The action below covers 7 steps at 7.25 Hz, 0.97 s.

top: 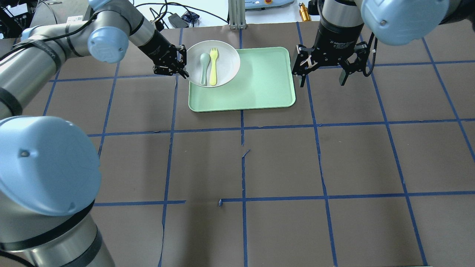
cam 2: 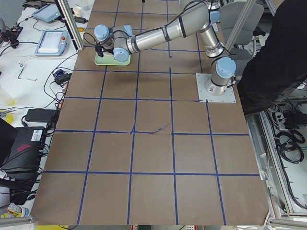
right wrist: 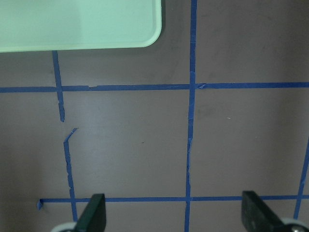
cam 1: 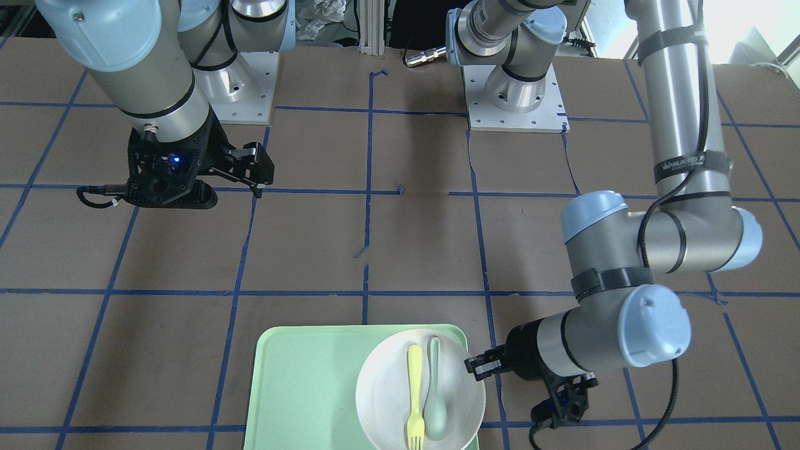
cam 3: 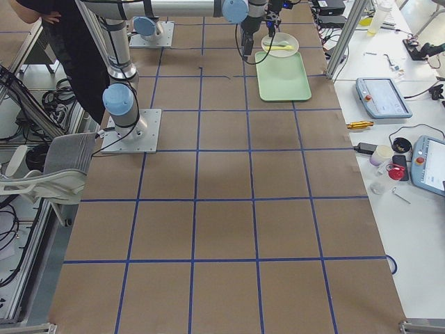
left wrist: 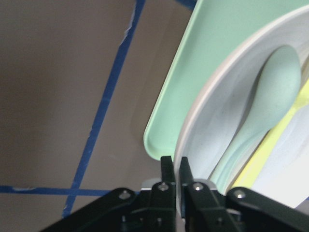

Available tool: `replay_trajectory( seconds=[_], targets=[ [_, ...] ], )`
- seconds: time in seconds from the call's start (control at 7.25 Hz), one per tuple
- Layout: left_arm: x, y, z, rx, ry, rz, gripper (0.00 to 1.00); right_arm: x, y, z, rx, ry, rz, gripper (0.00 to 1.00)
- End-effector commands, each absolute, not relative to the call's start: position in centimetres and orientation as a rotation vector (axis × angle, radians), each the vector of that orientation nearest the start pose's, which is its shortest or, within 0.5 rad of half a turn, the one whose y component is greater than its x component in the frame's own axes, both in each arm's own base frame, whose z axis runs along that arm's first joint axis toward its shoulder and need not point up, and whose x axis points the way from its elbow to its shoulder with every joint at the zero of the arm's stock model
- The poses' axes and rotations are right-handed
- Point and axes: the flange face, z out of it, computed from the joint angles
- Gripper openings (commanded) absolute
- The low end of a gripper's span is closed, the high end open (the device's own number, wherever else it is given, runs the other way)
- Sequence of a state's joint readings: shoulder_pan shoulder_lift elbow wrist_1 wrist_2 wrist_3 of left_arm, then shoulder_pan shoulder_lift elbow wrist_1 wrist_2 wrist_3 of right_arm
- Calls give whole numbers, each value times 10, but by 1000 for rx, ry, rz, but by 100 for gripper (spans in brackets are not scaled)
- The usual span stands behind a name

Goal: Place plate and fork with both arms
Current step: 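Slide the plate with the left gripper onto the green tray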

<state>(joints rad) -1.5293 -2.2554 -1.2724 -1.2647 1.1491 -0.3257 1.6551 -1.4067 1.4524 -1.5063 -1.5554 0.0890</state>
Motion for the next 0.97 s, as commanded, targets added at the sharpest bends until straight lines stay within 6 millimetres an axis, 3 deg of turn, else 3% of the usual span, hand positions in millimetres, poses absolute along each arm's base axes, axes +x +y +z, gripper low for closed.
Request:
replay_trajectory(
  seconds=[0.0, 0.55, 0.83],
  targets=[
    [-190, -749, 205, -688, 3471, 227, 0, 181, -536, 453, 11, 3130, 177, 100],
    [-240, -735, 195, -698, 3458, 270, 0, 181, -536, 453, 11, 3131, 175, 100],
    [-240, -722, 182, -709, 3438, 325, 0, 181, -537, 454, 11, 3131, 167, 100]
  ],
)
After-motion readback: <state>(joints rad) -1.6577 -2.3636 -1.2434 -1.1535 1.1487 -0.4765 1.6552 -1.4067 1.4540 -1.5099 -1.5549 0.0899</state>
